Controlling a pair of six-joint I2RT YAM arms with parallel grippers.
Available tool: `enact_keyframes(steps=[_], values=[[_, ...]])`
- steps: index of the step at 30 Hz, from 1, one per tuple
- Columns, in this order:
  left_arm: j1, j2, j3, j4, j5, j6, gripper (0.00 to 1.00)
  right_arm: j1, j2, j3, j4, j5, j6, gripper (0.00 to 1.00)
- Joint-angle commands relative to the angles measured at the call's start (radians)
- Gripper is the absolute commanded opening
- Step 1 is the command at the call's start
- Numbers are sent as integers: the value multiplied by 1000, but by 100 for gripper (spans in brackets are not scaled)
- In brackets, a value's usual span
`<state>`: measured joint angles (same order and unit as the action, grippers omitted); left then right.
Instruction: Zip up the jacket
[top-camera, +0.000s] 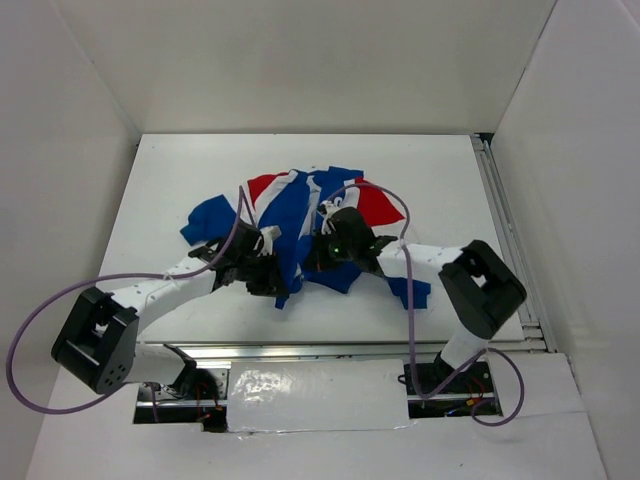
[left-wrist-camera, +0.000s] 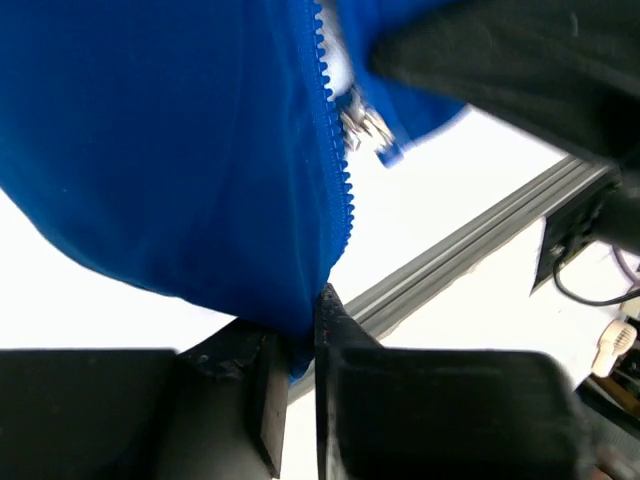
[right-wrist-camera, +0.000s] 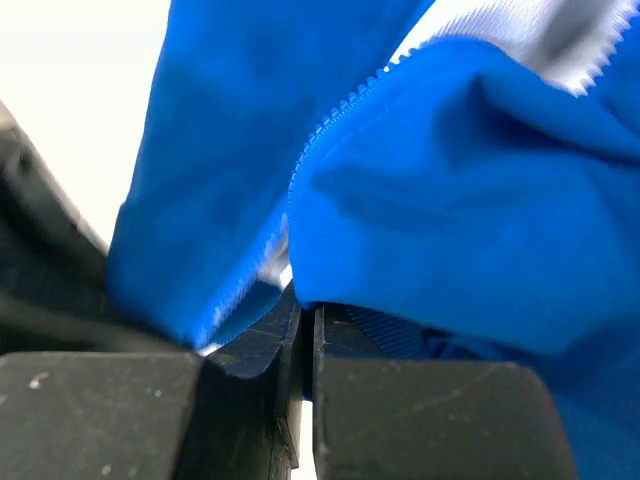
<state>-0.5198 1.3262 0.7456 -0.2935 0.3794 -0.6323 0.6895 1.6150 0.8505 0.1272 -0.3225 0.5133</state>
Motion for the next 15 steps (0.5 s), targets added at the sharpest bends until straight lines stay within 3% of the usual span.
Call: enact_keyframes(steps=[1, 11, 15], values=[[-13, 7, -3, -8, 38, -30, 23, 27, 103, 100, -4, 66, 17, 0], [-29, 37, -25, -70, -7, -41, 49, 18, 135, 101, -40, 129, 22, 0], [-31, 30, -23, -70, -25, -43, 32, 15, 135, 98, -46, 129, 21, 0]])
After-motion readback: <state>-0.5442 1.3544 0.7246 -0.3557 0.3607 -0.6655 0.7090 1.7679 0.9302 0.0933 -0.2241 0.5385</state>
